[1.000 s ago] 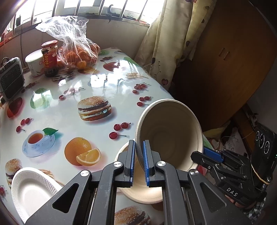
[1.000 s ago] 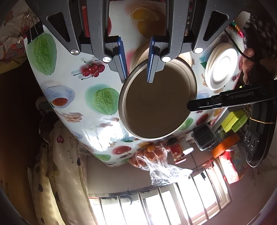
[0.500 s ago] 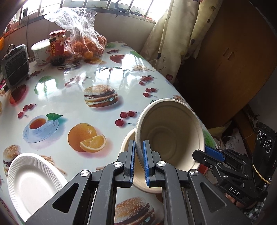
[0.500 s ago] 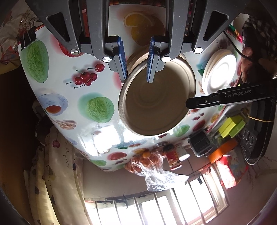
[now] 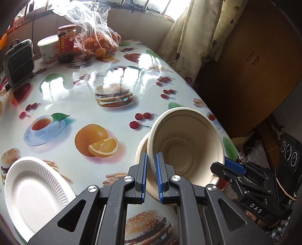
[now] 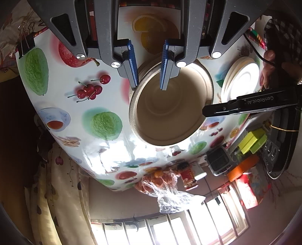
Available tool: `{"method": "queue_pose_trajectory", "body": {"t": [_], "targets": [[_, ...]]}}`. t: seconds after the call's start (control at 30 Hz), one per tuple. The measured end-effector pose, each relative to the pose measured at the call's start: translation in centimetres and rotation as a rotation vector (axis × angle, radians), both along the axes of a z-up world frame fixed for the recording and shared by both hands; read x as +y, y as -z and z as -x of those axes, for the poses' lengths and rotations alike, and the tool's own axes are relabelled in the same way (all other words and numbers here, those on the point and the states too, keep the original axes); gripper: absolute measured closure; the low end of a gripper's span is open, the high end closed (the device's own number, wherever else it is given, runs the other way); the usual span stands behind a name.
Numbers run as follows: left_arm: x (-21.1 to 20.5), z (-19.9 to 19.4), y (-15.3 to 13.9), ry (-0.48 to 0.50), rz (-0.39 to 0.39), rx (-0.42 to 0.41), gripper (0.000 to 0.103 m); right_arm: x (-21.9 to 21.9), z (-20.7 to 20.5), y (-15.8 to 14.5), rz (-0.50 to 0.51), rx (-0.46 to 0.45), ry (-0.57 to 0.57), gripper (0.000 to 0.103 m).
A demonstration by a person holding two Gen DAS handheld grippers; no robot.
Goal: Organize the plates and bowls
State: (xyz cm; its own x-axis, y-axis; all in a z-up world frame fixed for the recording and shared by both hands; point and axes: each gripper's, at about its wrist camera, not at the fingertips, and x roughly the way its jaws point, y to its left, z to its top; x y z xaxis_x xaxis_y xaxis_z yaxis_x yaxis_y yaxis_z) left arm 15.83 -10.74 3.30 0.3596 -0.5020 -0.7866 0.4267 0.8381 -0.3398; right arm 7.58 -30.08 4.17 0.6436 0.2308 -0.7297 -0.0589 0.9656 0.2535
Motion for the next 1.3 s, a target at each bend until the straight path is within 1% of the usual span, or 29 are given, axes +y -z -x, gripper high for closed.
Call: {"method": "queue_pose_trajectory", "body": {"t": [0.67, 1.3], "targets": [[0.1, 0.1, 1.2, -0.01, -0.012, 0.031, 0.093, 0.3, -0.2, 0.7, 0.001, 0.009, -0.005, 0.08], [0.2, 0.2, 1.5, -0.019, -0.014, 0.042, 0.093, 0.3, -0.2, 1.4, 0.005, 0.011, -0.008, 0.08]]}}
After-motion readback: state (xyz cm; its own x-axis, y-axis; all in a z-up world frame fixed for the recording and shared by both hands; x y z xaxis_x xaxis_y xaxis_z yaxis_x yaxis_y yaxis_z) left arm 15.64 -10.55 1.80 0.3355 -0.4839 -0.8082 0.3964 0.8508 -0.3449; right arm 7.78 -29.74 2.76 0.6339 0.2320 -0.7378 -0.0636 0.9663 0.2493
